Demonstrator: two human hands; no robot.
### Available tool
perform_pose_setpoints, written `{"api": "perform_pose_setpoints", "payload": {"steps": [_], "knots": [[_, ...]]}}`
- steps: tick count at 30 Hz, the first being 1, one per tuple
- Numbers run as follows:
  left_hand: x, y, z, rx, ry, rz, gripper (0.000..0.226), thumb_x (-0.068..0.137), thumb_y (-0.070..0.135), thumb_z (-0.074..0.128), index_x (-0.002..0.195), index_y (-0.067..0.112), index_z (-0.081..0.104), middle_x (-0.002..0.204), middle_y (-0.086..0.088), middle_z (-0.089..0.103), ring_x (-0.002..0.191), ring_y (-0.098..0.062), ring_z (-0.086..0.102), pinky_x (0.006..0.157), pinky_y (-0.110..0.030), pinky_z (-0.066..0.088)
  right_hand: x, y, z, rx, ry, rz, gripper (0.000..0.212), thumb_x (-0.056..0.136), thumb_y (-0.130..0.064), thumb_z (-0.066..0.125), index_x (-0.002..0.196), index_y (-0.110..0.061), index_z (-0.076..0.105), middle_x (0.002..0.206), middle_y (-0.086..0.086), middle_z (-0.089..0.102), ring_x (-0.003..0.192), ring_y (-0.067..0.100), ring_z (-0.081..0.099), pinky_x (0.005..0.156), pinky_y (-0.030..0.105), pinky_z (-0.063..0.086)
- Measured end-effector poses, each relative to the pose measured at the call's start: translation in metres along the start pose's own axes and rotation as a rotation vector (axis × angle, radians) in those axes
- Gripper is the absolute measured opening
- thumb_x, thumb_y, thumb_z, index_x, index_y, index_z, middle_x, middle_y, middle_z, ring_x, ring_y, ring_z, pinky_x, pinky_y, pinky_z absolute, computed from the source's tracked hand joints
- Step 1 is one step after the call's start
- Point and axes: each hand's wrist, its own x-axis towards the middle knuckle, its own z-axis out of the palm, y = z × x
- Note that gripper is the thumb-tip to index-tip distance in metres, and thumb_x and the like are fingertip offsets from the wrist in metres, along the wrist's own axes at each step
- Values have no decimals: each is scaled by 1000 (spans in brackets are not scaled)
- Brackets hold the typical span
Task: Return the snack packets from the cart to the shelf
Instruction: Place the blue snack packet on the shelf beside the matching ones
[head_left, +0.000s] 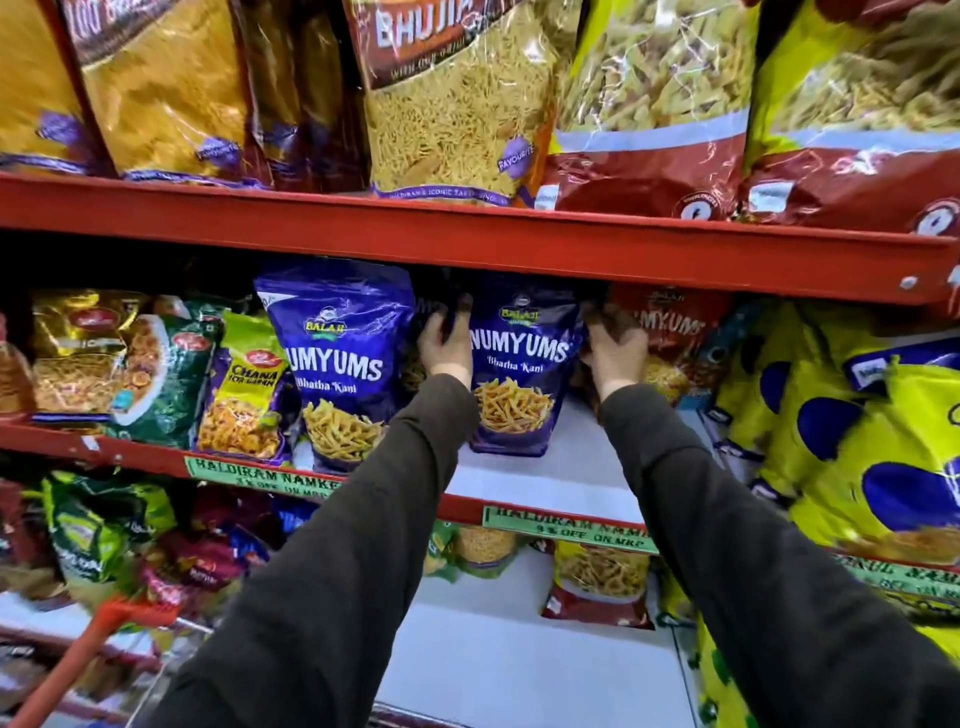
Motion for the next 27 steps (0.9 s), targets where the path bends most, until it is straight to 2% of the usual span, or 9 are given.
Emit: {"api": "perform_pose_setpoints", "payload": {"steps": [2, 4, 7, 9, 12, 16, 21, 24, 27], "knots": [[-3, -7, -5, 47, -28, -40, 56, 90, 33, 61, 135, 4, 49, 146, -12, 48, 132, -20, 46, 107, -23, 31, -15, -3, 1, -42, -81, 29, 32, 81, -50, 66, 105, -29, 65, 116, 6, 67, 106, 24, 57, 96, 42, 43], [-9, -20, -13, 106, -82, -143, 62, 92, 49, 51, 140, 11, 43, 150, -9, 43, 138, -24, 40, 112, -30, 28, -29, 4, -2, -84, -194, 187, 77, 77, -68, 56, 139, -24, 44, 147, 6, 47, 131, 24, 45, 111, 39, 33], [-13, -42, -24, 180, -151, -292, 76, 91, 63, 34, 145, 10, 36, 153, -10, 37, 139, -29, 37, 118, -39, 27, -47, 28, -8, -95, -344, 395, 109, 63, -89, 39, 151, -27, 21, 160, 3, 26, 145, 30, 29, 117, 51, 25], [-22, -51, -33, 271, -167, -304, 74, 94, 60, 30, 146, 8, 31, 153, -11, 35, 140, -31, 34, 115, -40, 25, -57, 42, -12, -121, -337, 450, 120, 51, -93, 36, 151, -28, 20, 160, 5, 27, 144, 32, 30, 117, 54, 26], [-32, -64, -50, 388, -225, -209, 70, 93, 63, 26, 145, 16, 35, 153, -11, 37, 139, -30, 35, 114, -40, 25, -72, 48, -15, -142, -304, 408, 107, 57, -92, 38, 144, -30, 36, 152, 4, 42, 136, 29, 43, 113, 51, 33], [-46, -66, -69, 425, -240, -143, 69, 92, 66, 22, 138, 18, 44, 147, -10, 46, 133, -28, 43, 112, -40, 28, -97, 46, -21, -92, -323, 314, 36, 91, -61, 37, 114, -37, 50, 128, 0, 59, 117, 25, 56, 94, 39, 48], [-69, -68, -93, 484, -238, -104, 74, 92, 66, 18, 149, 20, 27, 158, -8, 30, 145, -28, 28, 119, -46, 19, -125, 48, -31, -81, -389, 266, 31, 97, -48, 38, 119, -32, 53, 112, -8, 64, 105, 15, 61, 73, 19, 49], [-74, -61, -99, 542, -254, -110, 76, 92, 67, 16, 151, 19, 20, 161, -7, 23, 147, -29, 21, 120, -46, 14, -134, 49, -34, -122, -421, 243, 34, 96, -49, 42, 122, -31, 53, 119, -9, 61, 111, 9, 58, 84, 21, 48], [-77, -57, -101, 574, -262, -119, 73, 93, 65, 16, 148, 19, 26, 156, -12, 32, 142, -33, 30, 116, -46, 21, -138, 47, -36, -156, -464, 239, 32, 95, -47, 45, 118, -27, 53, 113, -13, 62, 103, 1, 58, 84, 14, 49]]}}
